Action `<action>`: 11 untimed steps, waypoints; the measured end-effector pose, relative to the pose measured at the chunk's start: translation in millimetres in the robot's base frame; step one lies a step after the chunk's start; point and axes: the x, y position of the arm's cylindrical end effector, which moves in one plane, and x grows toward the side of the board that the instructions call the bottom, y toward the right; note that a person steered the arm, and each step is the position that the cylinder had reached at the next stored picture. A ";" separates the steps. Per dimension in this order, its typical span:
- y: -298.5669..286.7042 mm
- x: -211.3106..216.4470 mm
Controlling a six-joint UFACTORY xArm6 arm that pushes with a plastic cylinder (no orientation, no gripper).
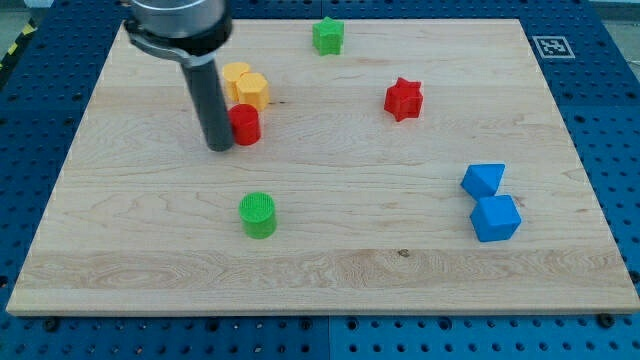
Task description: Push the red circle closer to the red star
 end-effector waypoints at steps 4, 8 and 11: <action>-32.9 -26.5; 8.1 -24.3; 14.1 -9.9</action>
